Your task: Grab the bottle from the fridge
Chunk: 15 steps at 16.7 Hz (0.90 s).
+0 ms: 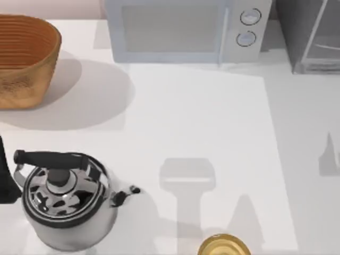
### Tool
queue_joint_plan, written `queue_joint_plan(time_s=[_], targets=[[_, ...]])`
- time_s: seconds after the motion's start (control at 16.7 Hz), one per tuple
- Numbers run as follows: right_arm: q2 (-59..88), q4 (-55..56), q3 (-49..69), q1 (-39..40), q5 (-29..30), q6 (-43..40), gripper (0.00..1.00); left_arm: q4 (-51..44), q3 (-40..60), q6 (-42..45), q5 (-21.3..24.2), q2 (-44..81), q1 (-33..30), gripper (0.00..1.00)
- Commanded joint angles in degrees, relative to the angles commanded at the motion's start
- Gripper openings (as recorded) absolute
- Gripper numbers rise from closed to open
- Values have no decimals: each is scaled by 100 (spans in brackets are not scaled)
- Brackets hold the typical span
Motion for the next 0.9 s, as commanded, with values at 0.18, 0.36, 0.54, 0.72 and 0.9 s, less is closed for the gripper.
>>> queue_joint_plan(time_s=[0.18, 0.36, 0.54, 0.72, 0.9], targets=[[1733, 1455, 144, -484, -462, 25, 100, 0, 0, 0, 0, 0, 0, 100], [3261, 2807, 280, -942, -905, 51, 100, 0, 0, 0, 0, 0, 0, 100], [4601, 4019, 416, -1340, -1290, 70, 100, 0, 0, 0, 0, 0, 0, 100], [5662, 4988, 541, -1653, -1593, 82, 100, 0, 0, 0, 0, 0, 0, 100], [6289, 5604, 628, -1849, -1783, 88, 100, 0, 0, 0, 0, 0, 0, 100]])
